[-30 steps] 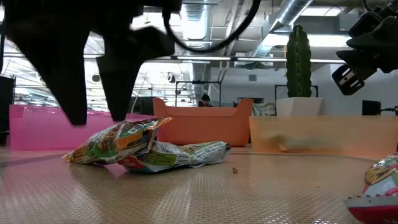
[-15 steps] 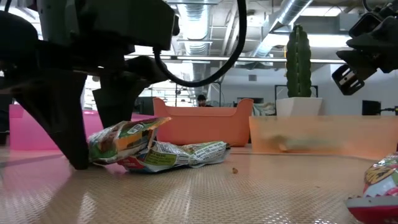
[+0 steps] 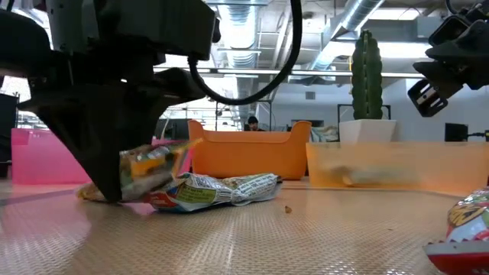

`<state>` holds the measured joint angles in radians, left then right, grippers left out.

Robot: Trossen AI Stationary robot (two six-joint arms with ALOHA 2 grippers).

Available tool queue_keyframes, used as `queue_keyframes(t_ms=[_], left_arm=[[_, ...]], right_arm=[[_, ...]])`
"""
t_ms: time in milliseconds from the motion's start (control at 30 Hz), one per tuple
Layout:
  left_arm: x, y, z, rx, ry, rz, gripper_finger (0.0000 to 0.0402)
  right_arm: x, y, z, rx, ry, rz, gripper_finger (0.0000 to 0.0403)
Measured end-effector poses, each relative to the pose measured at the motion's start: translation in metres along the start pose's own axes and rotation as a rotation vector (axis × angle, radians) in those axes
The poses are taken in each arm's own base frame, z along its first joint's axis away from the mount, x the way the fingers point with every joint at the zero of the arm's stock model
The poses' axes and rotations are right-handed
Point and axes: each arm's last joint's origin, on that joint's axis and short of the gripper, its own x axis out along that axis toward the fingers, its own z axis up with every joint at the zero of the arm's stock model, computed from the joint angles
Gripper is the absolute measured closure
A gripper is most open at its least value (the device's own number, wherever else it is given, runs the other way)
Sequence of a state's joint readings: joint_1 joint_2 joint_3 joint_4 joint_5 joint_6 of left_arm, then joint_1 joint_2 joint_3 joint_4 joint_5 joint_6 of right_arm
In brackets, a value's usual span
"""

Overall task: Pick and place Granola Bars by type
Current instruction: Put the yellow granola bar into the light orange bin

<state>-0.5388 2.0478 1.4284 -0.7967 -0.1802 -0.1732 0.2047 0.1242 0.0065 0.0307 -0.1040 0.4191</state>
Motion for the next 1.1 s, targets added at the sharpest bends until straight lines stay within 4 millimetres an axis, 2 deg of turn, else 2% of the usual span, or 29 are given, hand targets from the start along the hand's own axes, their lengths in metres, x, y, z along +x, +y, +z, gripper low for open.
queue_keyframes(t_ms=[133, 267, 467, 733, 1000, 1100], left_arm=[[-0.009, 0.004, -0.002, -0.006, -0.001, 0.0, 0.0351], [-0.025, 0.013, -0.003, -0.051, -0.025, 0.007, 0.0356], [-0.05, 0.037, 0.002, -0.171, -0.141, 0.08, 0.0355], [-0.057, 0.095, 0.022, -0.404, -0.385, 0.265, 0.0356], [-0.066, 0.174, 0.04, -0.683, -0.701, 0.383, 0.0356], [-0.061, 0.196, 0.044, -0.748, -0.781, 0.402, 0.0356]], right_arm=[[0.0, 0.0, 0.0, 0.0, 0.0, 0.0, 0.0321], [0.0, 0.0, 0.0, 0.0, -0.001, 0.001, 0.0321], [0.0, 0.0, 0.0, 0.0, 0.0, 0.0, 0.0321], [0.0, 0.0, 0.0, 0.0, 0.0, 0.0, 0.0321], [0.0, 0.0, 0.0, 0.0, 0.0, 0.001, 0.0321], [0.0, 0.0, 0.0, 0.0, 0.0, 0.0, 0.0321]])
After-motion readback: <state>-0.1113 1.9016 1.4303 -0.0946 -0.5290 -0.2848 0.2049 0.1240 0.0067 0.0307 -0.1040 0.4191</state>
